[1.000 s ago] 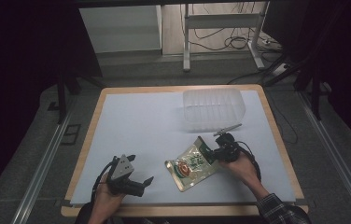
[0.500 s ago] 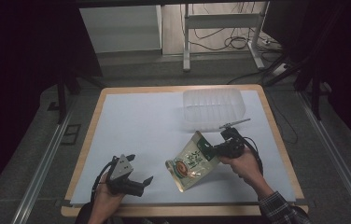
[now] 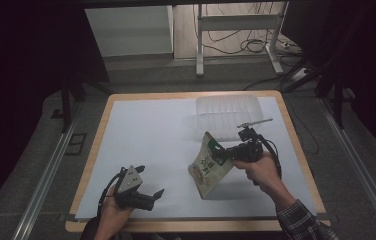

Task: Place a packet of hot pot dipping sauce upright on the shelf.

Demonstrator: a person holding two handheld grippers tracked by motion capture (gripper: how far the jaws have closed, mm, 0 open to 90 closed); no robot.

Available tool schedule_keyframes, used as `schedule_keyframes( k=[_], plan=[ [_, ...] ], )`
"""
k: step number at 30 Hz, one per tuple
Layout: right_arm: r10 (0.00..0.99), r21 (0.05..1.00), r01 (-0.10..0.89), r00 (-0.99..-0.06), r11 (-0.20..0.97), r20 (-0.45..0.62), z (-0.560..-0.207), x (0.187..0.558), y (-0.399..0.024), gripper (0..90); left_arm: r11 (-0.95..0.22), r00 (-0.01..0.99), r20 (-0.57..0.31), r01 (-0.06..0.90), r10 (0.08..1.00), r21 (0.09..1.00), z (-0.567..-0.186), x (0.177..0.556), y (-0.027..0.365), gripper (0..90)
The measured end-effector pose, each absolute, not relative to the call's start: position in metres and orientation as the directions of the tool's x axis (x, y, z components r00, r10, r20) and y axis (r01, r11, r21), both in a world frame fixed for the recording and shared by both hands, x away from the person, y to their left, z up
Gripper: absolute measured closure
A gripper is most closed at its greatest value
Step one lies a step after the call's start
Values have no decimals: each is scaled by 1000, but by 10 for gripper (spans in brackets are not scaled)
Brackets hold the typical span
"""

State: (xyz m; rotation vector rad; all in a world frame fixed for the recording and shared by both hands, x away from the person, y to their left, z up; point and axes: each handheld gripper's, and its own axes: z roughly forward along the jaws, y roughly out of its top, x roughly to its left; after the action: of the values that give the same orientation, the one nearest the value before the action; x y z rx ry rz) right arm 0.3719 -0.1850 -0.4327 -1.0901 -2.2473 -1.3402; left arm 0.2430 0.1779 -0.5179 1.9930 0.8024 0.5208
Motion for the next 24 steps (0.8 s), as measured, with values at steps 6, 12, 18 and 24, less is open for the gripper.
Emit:
schedule_keyframes(
  k=[6, 12, 18, 24],
  plan=[
    [448, 628, 749, -645, 210, 620, -424, 378, -198, 892, -373, 702, 37, 333, 711, 866, -517, 243, 179, 0],
    [481, 655, 737, -641, 168, 598, -409, 382, -215, 892, -365, 701, 29, 335, 713, 869, -517, 243, 180, 0],
    [492, 668, 735, -629, 121, 602, -401, 388, -228, 892, -364, 701, 27, 336, 713, 869, -517, 243, 180, 0],
    [497, 670, 737, -616, 88, 611, -398, 391, -236, 891, -362, 701, 25, 338, 713, 869, -517, 244, 180, 0]
  ],
)
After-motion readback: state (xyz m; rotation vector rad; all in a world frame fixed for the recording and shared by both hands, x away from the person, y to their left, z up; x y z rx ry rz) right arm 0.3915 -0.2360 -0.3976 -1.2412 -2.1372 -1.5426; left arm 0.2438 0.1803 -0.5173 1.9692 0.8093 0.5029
